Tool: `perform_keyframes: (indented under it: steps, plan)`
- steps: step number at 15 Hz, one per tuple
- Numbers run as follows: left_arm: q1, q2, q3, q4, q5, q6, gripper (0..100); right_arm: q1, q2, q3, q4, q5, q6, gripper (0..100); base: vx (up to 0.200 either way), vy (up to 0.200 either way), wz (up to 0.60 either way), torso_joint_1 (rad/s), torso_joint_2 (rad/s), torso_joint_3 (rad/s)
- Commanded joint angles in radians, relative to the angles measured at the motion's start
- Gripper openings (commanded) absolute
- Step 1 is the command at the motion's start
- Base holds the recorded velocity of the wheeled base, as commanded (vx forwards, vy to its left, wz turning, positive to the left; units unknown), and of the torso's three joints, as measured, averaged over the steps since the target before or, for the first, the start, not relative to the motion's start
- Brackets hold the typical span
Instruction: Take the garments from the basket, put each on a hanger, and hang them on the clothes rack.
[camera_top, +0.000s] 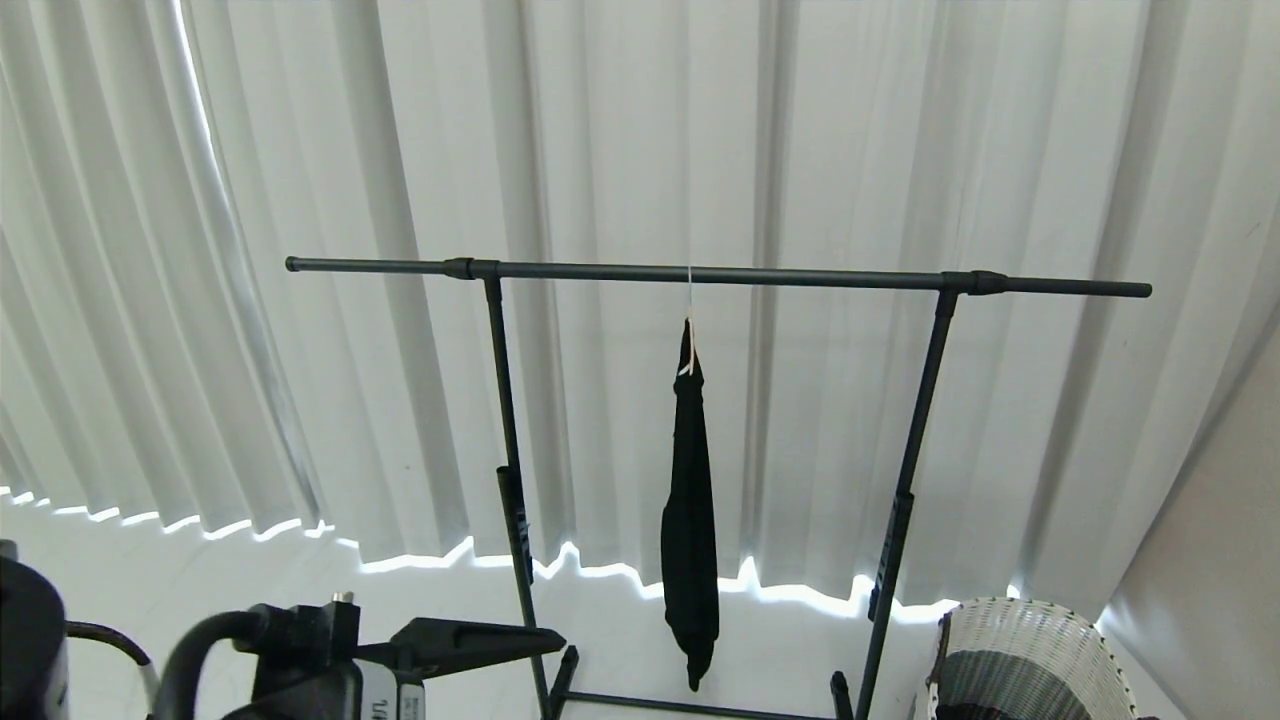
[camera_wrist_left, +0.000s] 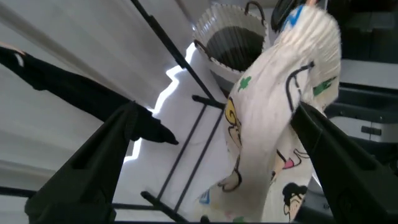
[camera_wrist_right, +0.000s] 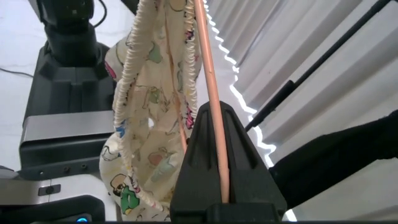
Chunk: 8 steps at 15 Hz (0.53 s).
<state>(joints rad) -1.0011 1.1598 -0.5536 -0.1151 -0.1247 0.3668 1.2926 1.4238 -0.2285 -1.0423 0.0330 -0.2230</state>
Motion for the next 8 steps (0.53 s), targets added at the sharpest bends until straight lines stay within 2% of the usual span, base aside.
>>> perform_keyframes:
  steps: [1,3,4,8]
  plan:
    - [-0.001,0.032,0.011,-0.001,-0.007,0.000,100,0.002,0.000,-0.002,-0.001,0.001,-0.003,0,0.000,0.000,0.00,0.000,0.00,0.000]
    - [-0.001,0.028,0.018,-0.001,-0.013,0.004,100,0.001,0.000,-0.003,-0.001,0.001,-0.003,0,0.000,0.000,0.00,0.000,0.00,0.000]
    - [-0.001,0.026,0.021,-0.001,-0.013,0.004,0,0.001,0.000,-0.005,-0.001,0.002,-0.003,0,0.000,0.000,0.00,0.000,0.00,0.000]
    - [-0.001,0.028,0.021,-0.001,-0.012,0.006,0,0.001,-0.003,-0.014,-0.001,0.002,-0.007,0,0.000,0.000,0.00,0.000,0.00,0.000]
